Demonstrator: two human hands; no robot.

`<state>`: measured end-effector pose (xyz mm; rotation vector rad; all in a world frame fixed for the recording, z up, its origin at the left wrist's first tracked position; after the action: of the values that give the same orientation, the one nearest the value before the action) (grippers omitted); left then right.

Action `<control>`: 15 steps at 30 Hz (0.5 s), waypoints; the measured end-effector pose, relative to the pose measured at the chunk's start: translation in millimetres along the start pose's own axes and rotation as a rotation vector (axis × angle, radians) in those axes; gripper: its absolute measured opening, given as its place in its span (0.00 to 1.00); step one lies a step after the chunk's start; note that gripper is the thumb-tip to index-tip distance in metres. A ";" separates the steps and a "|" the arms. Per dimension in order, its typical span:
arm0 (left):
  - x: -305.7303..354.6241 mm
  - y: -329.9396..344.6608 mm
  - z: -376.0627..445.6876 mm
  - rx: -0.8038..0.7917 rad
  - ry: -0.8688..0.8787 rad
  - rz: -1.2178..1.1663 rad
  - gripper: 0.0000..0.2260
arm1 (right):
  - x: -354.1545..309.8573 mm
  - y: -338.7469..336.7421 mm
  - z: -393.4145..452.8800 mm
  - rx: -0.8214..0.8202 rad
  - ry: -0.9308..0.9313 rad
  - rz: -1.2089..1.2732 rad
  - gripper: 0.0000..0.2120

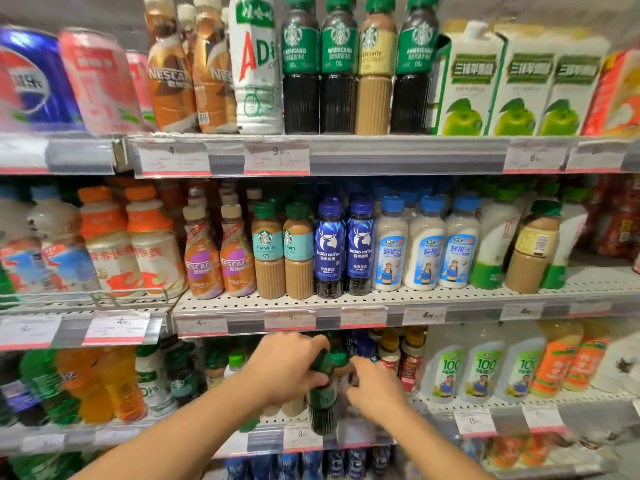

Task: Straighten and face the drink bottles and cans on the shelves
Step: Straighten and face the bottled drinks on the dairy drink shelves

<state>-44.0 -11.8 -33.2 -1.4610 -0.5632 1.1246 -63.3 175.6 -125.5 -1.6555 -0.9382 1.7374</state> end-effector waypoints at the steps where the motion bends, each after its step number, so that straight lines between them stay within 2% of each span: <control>1: -0.6 -12.5 -2.7 0.017 0.008 -0.010 0.20 | -3.2 -15.3 -2.7 -0.002 -0.069 0.005 0.11; 6: -4.7 -76.9 -9.0 0.157 0.027 -0.096 0.19 | -42.8 -101.7 -12.7 0.121 -0.417 0.084 0.13; 10: -12.1 -135.5 -10.0 0.325 0.049 -0.119 0.20 | -89.8 -177.8 -21.1 0.426 -0.691 0.111 0.09; 12: -18.1 -165.1 -8.0 0.394 0.068 -0.105 0.26 | -112.0 -216.1 -24.9 0.574 -0.792 0.098 0.07; 15: -31.6 -203.4 -2.9 0.454 0.054 -0.115 0.30 | -148.2 -269.5 -29.3 0.707 -0.889 0.063 0.06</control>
<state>-4.5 7.7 167.9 -1.0494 -0.3217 1.0377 -40.8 223.1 178.9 -0.4417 -0.4758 2.5017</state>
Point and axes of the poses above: each hand's wrist, its own z-axis towards the middle knuckle, its own y-axis out of the palm, x = y × z, the point moved 1 cm from there along z, towards the middle knuckle, and after that the axes turned 14 degrees about z, right-handed, at the moved point
